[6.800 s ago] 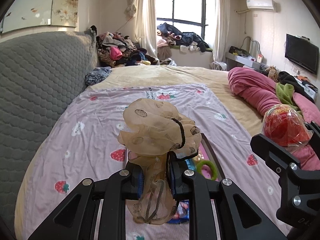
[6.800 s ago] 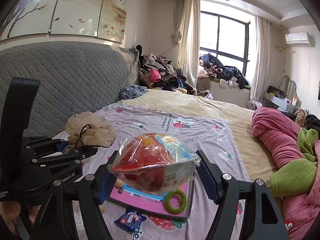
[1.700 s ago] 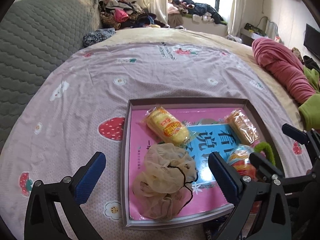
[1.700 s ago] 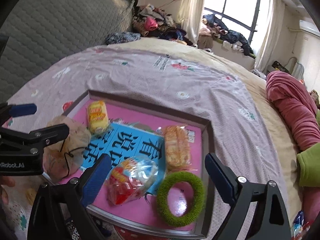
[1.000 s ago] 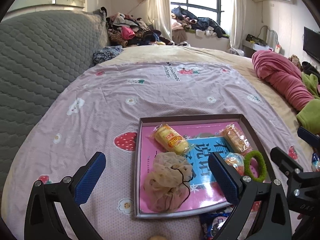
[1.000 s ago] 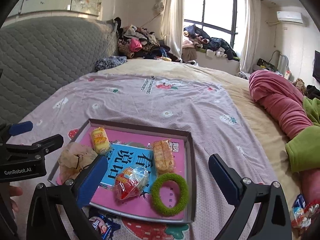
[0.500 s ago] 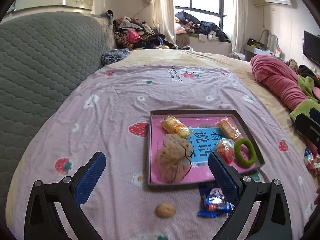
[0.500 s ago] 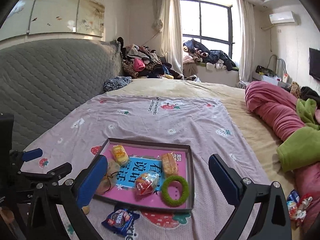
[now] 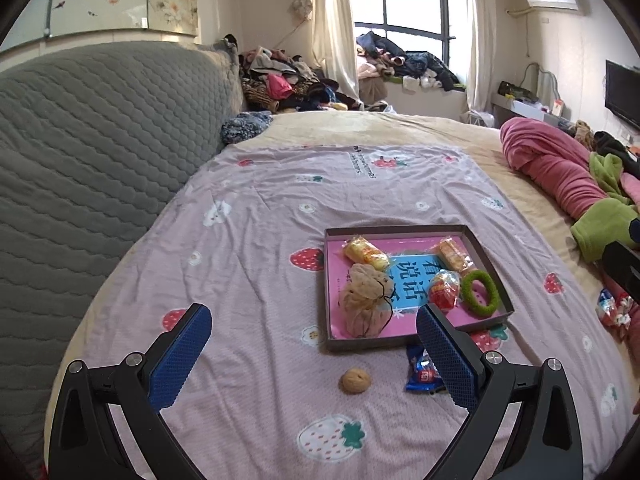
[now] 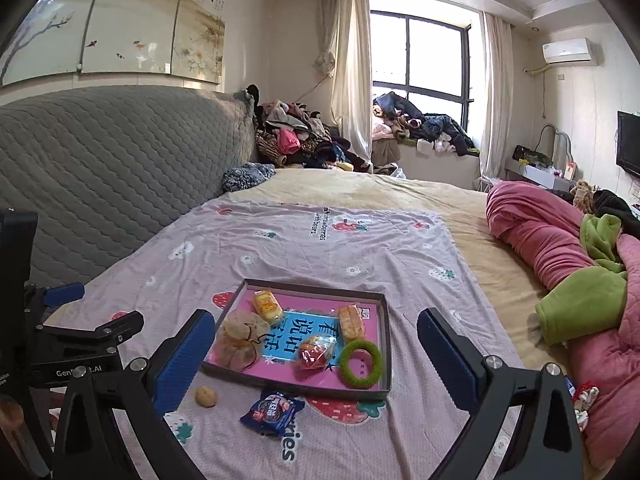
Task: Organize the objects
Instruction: 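Withdraw both grippers from the tray toward the walnut and blue cookie pack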
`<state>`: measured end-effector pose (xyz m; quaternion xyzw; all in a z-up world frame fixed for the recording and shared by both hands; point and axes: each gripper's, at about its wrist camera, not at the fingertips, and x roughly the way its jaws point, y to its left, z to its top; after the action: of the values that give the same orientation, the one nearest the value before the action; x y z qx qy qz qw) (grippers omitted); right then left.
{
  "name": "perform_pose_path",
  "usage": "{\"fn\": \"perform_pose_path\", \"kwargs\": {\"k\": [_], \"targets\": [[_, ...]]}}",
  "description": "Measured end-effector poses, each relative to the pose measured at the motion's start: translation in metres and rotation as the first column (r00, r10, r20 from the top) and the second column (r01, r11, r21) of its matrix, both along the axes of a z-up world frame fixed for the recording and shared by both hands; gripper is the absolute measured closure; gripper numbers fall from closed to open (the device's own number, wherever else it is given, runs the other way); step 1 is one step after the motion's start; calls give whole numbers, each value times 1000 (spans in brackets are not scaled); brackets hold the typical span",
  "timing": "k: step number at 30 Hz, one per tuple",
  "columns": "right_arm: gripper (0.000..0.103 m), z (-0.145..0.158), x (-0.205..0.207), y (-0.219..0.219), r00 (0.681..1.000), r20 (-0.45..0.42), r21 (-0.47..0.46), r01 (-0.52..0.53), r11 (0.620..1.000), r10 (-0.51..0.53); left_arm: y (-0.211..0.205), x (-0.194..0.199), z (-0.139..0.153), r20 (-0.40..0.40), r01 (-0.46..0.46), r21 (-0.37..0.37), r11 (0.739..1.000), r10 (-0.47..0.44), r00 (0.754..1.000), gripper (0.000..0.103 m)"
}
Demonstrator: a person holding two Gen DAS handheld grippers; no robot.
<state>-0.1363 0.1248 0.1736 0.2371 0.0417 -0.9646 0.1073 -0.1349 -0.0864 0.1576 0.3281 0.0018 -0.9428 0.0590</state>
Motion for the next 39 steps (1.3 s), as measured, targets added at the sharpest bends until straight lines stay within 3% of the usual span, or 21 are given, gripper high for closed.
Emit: {"fn": "perform_pose_path", "kwargs": {"k": [6,12,22,39], "targets": [[1,9,24,-6,1000,-8,17,-2,1000,2,-2,23,7,8,-6,-16,1000,6,1000,1],[1,-5,37,-16,1000,25,49,-12,999,11,-1,36,-4,44,9,-27,1000,-8,999,1],[1,-45,38,-27,995,101,88,-20,996,11,2,35,-56,122,30,-32,999,-26,992,1],[1,-113,-4,-39,978,210,127,-8,992,-20,5,3,-135,198,66,-30,997,-58,978,1]]}}
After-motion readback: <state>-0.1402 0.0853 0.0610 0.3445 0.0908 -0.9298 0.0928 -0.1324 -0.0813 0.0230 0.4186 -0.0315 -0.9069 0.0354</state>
